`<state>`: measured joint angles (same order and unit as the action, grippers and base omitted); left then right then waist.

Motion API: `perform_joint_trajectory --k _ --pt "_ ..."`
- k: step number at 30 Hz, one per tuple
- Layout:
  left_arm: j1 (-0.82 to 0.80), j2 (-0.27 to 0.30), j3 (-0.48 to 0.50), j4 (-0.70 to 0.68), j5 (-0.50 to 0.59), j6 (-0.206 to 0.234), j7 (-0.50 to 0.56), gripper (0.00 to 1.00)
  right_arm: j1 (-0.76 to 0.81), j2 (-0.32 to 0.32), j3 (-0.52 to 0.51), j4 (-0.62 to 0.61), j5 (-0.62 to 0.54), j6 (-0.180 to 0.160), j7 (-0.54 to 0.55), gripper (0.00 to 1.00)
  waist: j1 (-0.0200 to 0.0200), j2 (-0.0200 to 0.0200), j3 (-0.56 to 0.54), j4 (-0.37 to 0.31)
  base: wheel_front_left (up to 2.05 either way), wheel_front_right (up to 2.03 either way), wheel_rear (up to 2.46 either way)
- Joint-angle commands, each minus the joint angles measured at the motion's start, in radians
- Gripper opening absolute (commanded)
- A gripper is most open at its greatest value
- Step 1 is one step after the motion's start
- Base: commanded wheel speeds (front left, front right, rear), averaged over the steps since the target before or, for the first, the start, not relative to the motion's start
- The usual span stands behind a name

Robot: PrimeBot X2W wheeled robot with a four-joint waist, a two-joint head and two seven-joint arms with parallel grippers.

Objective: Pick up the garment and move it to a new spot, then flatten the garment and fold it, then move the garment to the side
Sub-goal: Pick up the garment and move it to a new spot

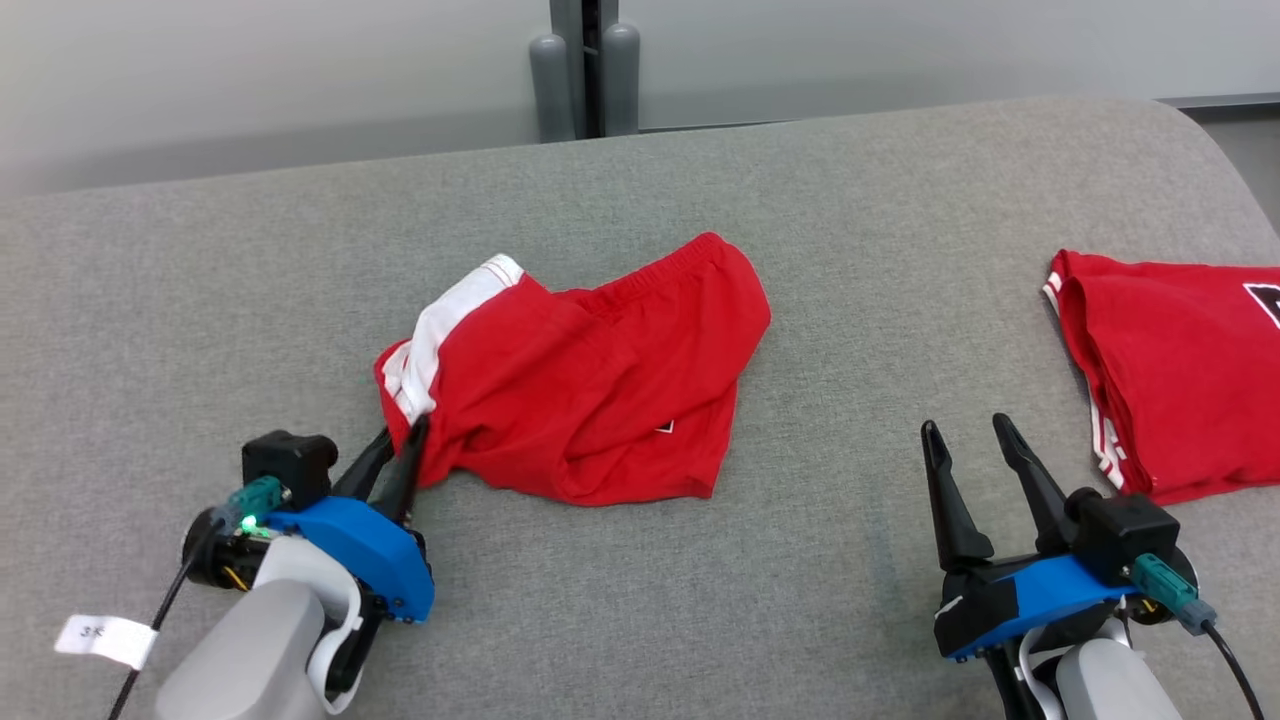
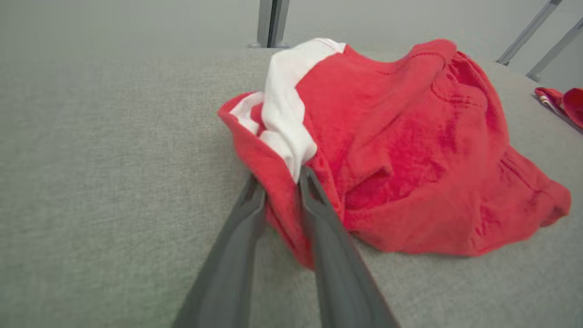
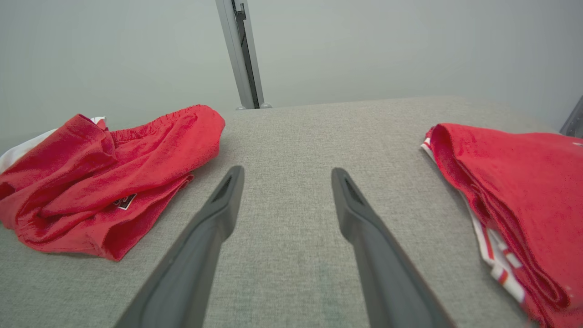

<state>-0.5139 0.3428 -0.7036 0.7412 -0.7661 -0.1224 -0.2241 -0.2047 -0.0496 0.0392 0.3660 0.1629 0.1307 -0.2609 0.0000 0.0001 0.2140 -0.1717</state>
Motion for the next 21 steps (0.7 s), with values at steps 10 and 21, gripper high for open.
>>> perform_joint_trajectory --k 10,21 --pt "-0.006 -0.041 0.052 -0.001 0.056 0.005 -0.042 1.0 0.007 -0.002 -0.002 -0.005 -0.019 0.0 -0.005 1.0 0.0 -0.0001 -0.034 0.046 0.0 0.0 0.0" --pt "0.168 -0.062 0.271 -0.245 0.147 0.071 -0.042 1.0 0.031 -0.002 -0.015 -0.035 -0.059 0.0 -0.005 1.0 0.0 -0.0001 -0.082 0.098 0.0 0.0 0.0"
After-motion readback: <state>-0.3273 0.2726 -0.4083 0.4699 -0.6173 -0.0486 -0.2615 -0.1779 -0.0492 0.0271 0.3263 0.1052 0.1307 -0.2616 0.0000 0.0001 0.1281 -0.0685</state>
